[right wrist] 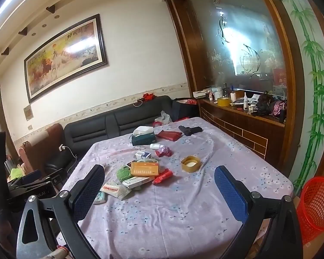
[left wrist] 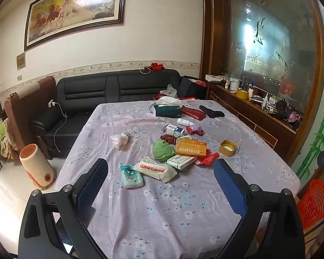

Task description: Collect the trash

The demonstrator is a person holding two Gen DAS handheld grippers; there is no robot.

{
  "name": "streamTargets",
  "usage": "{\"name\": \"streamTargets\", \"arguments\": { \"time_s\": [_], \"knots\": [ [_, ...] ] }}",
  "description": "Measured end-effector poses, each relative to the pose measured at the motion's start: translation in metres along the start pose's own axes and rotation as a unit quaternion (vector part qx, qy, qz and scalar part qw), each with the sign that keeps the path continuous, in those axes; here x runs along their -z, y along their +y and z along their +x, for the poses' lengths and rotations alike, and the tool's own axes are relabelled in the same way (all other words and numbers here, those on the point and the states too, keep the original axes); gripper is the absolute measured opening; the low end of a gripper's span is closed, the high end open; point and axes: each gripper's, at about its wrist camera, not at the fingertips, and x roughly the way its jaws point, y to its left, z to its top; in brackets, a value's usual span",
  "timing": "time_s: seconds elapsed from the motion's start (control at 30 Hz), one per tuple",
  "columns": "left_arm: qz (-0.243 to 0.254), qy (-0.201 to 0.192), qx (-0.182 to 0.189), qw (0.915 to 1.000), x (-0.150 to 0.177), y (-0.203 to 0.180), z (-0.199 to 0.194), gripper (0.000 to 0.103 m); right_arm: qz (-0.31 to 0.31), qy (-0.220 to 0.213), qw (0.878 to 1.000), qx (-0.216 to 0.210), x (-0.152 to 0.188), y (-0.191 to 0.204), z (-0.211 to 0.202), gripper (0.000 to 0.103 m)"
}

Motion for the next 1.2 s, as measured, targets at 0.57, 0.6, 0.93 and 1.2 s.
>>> {"name": "streamTargets", "arguments": {
  "time_s": [0.57,0.6,0.93,1.2],
  "knots": [
    [0.0,0.001,0.0,1.0,0.002,-0.0011,-0.0001,0.098,0.0,0.001,1.0,0.0,-0.0017,0.0017,-0.0001,0.103],
    [0.001,0.001,0.0,1.0,0.0018,-0.0011,-0.0001,0.098,0.0,0.001,1.0,0.001,-0.0016,0.0022,0.0,0.103],
    [0.001,0.002,0.0,1.0,0.001,-0.0011,-0.0004,0.098,-0.004,-0.003,1.0,0.003,-0.0027,-0.0008,-0.0012,0.103],
    [0.002,0.002,0.0,1.0,0.001,-0.0011,-0.0003,0.098,-0.003,0.0,1.0,0.003,-0.0024,0.0003,-0.0009,0.103]
  ]
}}
